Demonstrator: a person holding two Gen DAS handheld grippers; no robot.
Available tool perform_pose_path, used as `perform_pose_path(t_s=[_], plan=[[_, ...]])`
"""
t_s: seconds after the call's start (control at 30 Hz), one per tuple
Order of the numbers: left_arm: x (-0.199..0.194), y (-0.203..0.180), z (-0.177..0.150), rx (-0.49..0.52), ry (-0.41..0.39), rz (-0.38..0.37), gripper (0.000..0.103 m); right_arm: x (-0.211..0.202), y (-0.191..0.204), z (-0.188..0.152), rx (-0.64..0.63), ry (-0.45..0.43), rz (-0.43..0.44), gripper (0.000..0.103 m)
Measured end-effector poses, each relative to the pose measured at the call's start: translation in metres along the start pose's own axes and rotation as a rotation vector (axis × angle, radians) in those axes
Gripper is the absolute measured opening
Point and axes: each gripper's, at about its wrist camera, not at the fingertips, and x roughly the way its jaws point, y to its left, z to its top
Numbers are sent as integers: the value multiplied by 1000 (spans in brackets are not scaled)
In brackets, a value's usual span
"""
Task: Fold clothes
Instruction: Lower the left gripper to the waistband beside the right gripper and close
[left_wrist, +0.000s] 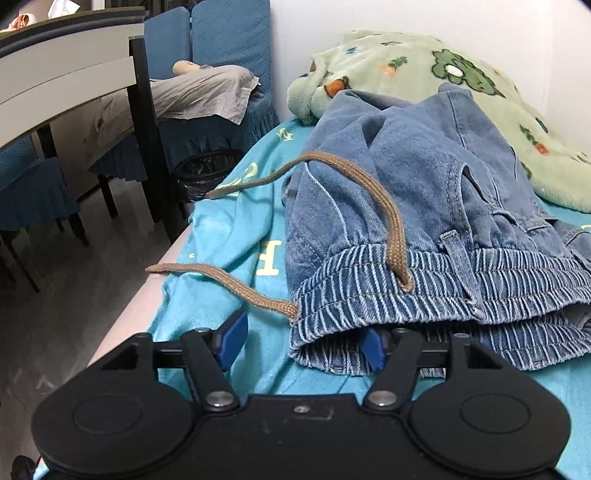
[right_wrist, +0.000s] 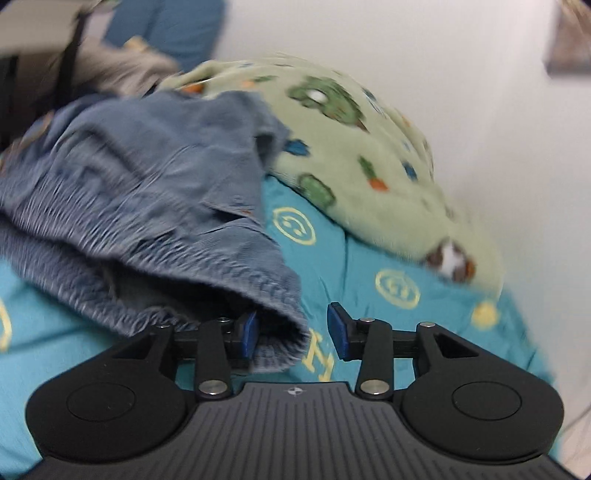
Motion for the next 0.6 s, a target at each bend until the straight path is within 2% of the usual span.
perform_pose_path(t_s=[0.1, 0.2, 0.3, 0.4, 0.47, 0.53, 0.6], plan=[[1, 0, 1, -4, 0, 1, 61, -9, 20, 7, -146, -65, -32, 43], [2, 0, 3, -16, 4, 0, 61, -16, 39, 13, -267, -101, 8, 43], [2, 0, 3, -19, 4, -4, 61, -17, 58, 12, -374, -125, 30, 34], [0, -3, 3, 1, -8, 1, 61, -11, 67, 8, -431, -132, 14, 26], [-1, -7, 1, 31, -22, 12, 61, -8, 64, 9, -407, -124, 28, 13], [-4, -10, 0, 53, -32, 7, 61, -6, 56, 16, -326, -108, 43, 8], [-7, -13, -1, 71, -44, -4, 62, -9, 41, 28, -180, -105, 63, 7]])
